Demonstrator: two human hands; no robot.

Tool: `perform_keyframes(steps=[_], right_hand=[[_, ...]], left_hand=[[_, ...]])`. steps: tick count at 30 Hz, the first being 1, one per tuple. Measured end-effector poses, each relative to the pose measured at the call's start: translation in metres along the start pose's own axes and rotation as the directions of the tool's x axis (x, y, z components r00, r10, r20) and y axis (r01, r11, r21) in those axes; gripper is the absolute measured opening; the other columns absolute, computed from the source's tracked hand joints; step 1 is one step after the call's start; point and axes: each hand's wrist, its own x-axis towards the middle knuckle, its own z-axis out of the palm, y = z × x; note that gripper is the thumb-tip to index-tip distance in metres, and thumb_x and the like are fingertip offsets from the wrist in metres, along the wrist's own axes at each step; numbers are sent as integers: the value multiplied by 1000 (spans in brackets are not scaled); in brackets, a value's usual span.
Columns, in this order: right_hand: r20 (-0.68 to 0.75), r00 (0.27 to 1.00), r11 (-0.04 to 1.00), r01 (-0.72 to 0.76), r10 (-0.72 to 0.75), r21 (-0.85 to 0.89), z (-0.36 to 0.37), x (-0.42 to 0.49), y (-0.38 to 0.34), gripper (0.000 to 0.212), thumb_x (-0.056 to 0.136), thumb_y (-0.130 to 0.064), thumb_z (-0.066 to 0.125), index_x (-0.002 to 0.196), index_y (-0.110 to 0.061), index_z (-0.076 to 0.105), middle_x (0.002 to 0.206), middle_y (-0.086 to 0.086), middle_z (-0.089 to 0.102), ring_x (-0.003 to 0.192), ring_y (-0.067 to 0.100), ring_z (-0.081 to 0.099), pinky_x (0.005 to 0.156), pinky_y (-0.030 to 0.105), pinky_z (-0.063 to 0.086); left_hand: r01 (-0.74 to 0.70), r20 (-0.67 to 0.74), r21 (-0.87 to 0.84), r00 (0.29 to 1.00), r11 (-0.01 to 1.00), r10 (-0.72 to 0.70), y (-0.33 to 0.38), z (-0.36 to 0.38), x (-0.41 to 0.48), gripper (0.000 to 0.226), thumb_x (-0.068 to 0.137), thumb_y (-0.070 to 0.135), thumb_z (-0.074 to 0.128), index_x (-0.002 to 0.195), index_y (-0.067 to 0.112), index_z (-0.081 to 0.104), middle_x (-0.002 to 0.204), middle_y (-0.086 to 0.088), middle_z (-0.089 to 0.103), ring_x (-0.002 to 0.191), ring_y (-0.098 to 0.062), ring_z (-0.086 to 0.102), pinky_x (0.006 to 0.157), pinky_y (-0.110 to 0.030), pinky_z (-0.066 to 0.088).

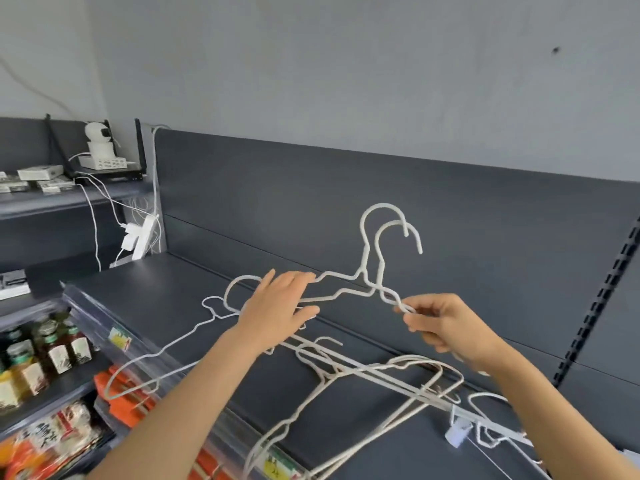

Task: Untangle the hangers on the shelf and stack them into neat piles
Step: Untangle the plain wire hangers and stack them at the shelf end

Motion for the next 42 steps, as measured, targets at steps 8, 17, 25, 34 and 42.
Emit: perform_keyframes(steps=[8, 17, 25, 34, 42], right_hand=[[93, 995, 992, 32, -21, -121, 38, 62, 0, 15, 89, 1, 54, 85, -7, 66, 56, -1, 51, 34, 7, 37, 35, 17, 33], [162, 983, 883, 153, -89, -443, 116, 151, -2, 16, 90, -11, 54, 99, -9, 67, 63, -2, 58, 41, 5, 45, 53, 22, 48], [144, 983, 640, 184, -115, -746, 168, 191, 9, 23, 93, -21, 44, 102, -13, 63, 100, 5, 70, 94, 26, 63, 82, 36, 50], [99, 974, 603, 205, -205, -771, 184, 219, 31, 34, 96, -27, 44, 129, -24, 51, 128, 3, 56, 121, 24, 49, 102, 36, 33], [-10, 994, 625, 64, -113, -778, 161, 202, 73, 39, 93, -25, 50, 131, -18, 48, 137, 4, 44, 123, 23, 44, 106, 35, 32]], left_hand=[[60, 2, 107, 998, 992, -60, -57, 10, -19, 48, 92, 38, 51, 136, 25, 36, 116, 4, 57, 106, -17, 57, 78, -33, 47], [293, -43, 322, 955, 900, -295, -131, 7, -49, 29, 97, 42, 35, 119, 34, 50, 102, 7, 70, 96, -17, 65, 71, -30, 47], [353, 75, 525, 887, 775, -455, -162, 17, -44, 19, 96, 36, 40, 101, 26, 54, 95, -1, 69, 95, -23, 63, 79, -33, 34], [484, 84, 101, 866, 869, -492, -193, 44, -49, 24, 98, 32, 37, 102, 15, 53, 87, -8, 65, 85, -31, 62, 73, -36, 47], [639, 209, 111, 734, 762, -646, -250, 74, -49, 24, 97, 22, 41, 106, 10, 61, 102, -13, 69, 97, -31, 63, 81, -35, 49]])
